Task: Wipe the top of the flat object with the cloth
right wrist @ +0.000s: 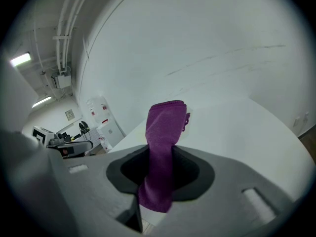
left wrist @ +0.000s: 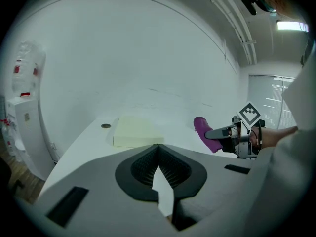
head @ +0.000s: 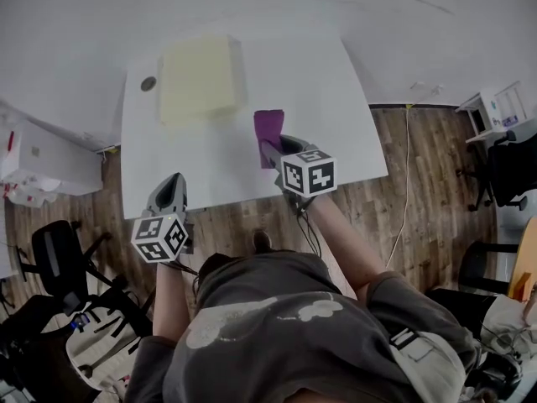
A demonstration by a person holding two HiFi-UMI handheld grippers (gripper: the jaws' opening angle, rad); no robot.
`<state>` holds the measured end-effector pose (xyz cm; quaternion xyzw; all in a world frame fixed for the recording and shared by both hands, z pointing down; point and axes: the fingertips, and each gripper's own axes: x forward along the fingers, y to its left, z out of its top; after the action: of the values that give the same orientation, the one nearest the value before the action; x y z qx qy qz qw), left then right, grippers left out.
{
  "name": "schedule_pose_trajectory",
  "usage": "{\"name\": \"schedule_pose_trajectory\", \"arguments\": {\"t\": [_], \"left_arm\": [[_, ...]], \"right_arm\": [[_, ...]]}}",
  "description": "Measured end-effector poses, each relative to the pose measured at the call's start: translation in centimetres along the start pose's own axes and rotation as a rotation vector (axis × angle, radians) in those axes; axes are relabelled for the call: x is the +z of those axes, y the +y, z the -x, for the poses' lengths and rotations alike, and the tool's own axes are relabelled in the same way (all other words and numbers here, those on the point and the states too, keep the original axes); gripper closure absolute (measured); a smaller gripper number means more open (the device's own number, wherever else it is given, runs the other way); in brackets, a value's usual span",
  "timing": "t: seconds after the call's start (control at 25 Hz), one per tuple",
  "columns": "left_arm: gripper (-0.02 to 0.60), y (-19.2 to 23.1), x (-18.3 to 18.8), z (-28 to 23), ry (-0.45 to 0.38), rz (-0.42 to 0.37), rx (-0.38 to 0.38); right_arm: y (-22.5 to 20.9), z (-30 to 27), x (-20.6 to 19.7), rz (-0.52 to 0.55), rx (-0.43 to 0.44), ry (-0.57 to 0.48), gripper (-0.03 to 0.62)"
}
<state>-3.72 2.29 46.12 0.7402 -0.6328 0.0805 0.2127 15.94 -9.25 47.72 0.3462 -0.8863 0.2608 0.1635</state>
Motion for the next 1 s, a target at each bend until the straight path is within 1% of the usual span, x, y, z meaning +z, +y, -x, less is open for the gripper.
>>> {"name": "schedule_pose_trajectory", "arguments": {"t": [0.16,0.4,0.76,1.0], "left_arm": [[0.586,0.4,0.2,-0.7,0.017,-0.003,0.015],[0.586,2.8,1.5,-1.7,0.009,-0.025,0.017],[0.586,7.3,3.7,-5.6,-0.004,-0.034,-0.05],[0.586,11.1,5.9,-8.4,0.009,-0.049,-0.085]], "right_arm": [[-1.0,-1.1,0.6,-0.023,0.006,0.002,0.477],[-0.5,-3.0,0.8,-0.047,0.004,0.001,0.477],[-1.5,-4.4,3.5,-0.047,-0.099,-0.022,0.477],[-0.7,-7.7,6.3,-0.053,-0.14,-0.04,0.477]]}}
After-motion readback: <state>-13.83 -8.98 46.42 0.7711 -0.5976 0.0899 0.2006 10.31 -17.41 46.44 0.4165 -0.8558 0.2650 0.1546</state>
